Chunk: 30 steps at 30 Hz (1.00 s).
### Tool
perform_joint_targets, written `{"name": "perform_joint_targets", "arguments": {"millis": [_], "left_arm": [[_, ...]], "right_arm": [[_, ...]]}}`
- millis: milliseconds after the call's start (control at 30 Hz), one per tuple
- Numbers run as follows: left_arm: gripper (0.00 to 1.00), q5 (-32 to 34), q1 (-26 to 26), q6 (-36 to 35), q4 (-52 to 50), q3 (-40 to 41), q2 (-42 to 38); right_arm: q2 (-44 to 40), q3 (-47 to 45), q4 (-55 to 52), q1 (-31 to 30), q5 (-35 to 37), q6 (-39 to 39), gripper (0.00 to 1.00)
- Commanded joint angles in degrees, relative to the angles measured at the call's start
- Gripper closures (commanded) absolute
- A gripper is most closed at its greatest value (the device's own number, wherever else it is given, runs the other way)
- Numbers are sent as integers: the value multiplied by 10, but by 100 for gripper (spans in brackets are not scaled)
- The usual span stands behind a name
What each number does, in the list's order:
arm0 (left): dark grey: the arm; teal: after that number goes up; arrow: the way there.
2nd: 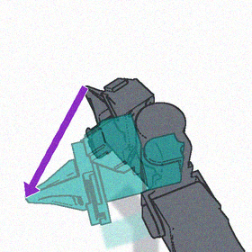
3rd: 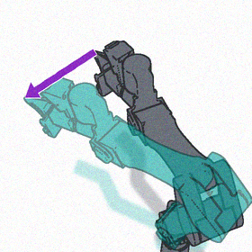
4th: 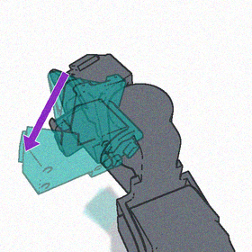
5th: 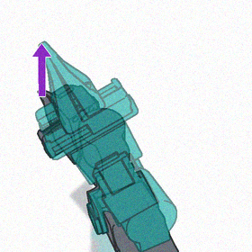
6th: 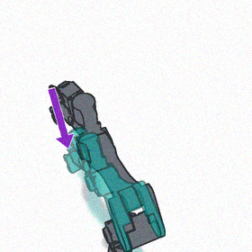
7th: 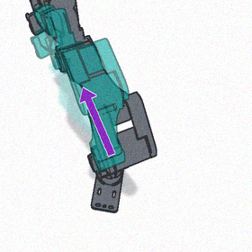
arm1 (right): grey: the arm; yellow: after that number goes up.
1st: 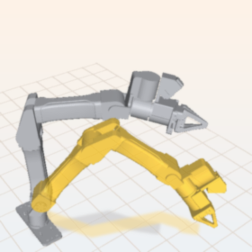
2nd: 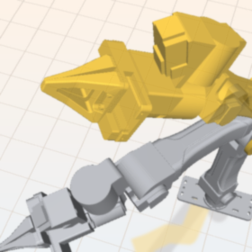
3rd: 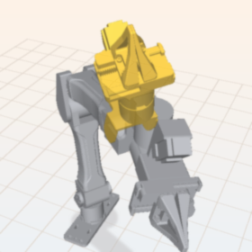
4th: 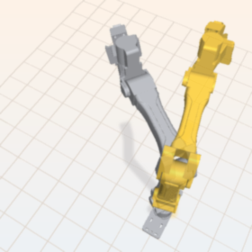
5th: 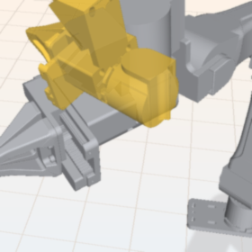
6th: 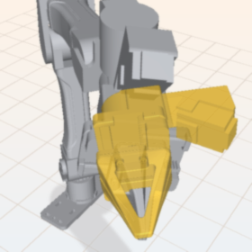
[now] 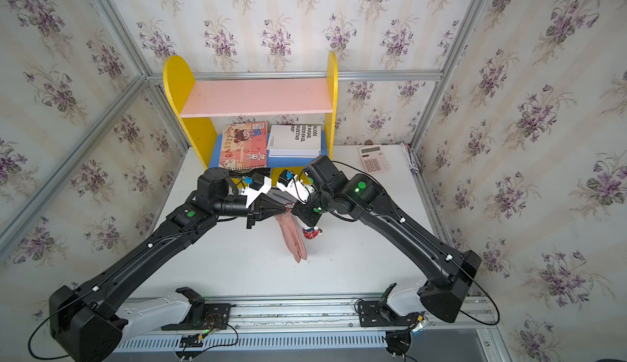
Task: Remove the decoration from the bag
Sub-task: Remove the decoration item from the bag.
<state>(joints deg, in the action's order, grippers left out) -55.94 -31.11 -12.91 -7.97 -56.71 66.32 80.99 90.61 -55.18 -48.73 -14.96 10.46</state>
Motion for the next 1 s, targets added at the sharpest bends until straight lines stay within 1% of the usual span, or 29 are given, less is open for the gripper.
{"name": "perform_joint_targets", "arguments": {"millis": [0,200,433,667,967], "left_arm": [[99,4,0,-7,15,-3,-1],[100,30,0,-6,15,-7,-2],[100,85,-2,8,5,-15,0],[100,104,-6,29,18,-19,-1],[100,146,-16,40,36,-26,19]], "right_arm": [[2,4,23,0,14,-17,100],[7,2,30,0,42,-35,100],[3,4,48,0,70,-56,100],[12,3,72,0,96,-85,100],[15,-7,133,0,96,-141,100]]}}
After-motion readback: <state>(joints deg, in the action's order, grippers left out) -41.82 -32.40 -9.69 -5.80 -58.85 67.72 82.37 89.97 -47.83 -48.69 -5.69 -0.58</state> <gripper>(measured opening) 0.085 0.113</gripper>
